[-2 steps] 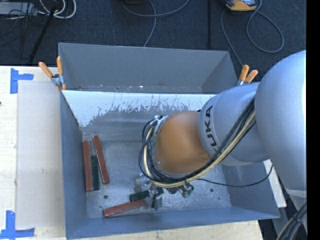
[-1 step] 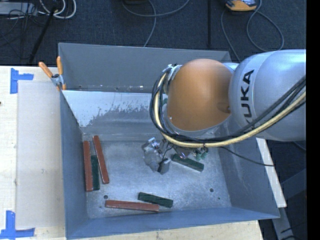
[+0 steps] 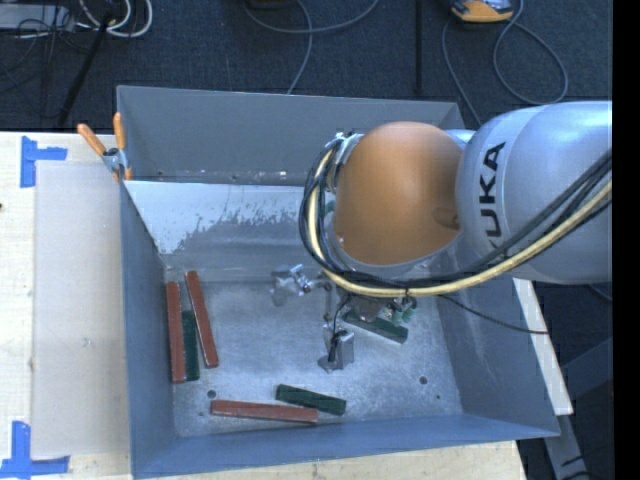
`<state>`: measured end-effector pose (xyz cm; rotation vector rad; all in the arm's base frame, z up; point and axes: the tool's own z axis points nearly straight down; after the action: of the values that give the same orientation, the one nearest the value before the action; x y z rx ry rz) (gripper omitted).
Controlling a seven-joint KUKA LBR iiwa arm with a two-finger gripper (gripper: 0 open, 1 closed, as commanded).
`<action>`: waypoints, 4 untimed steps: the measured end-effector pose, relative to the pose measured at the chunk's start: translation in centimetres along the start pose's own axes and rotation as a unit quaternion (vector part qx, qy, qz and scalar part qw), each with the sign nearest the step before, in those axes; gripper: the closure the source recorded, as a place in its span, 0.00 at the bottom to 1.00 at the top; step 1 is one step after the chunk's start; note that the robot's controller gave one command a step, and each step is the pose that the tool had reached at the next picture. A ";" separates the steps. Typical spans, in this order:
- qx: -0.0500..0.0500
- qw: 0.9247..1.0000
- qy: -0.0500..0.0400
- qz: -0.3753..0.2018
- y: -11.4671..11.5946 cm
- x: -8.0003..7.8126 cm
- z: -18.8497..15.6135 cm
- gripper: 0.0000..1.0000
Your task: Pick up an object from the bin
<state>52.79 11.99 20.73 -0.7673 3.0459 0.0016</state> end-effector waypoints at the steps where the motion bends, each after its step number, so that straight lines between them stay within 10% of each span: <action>1: -0.001 0.994 0.002 -0.105 3.5 -6.3 10.7 0.00; 2: 0.000 0.995 0.000 -0.103 3.3 -6.4 10.3 1.00; 3: -0.001 0.995 0.000 -0.102 3.3 -6.4 10.3 0.00; 4: 0.002 0.992 -0.003 -0.127 -1.4 -8.5 5.6 0.00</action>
Offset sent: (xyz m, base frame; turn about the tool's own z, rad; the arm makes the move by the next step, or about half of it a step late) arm 0.0403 0.0593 -0.1025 -0.2109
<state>60.94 14.83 15.16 -1.1447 2.9167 -0.0030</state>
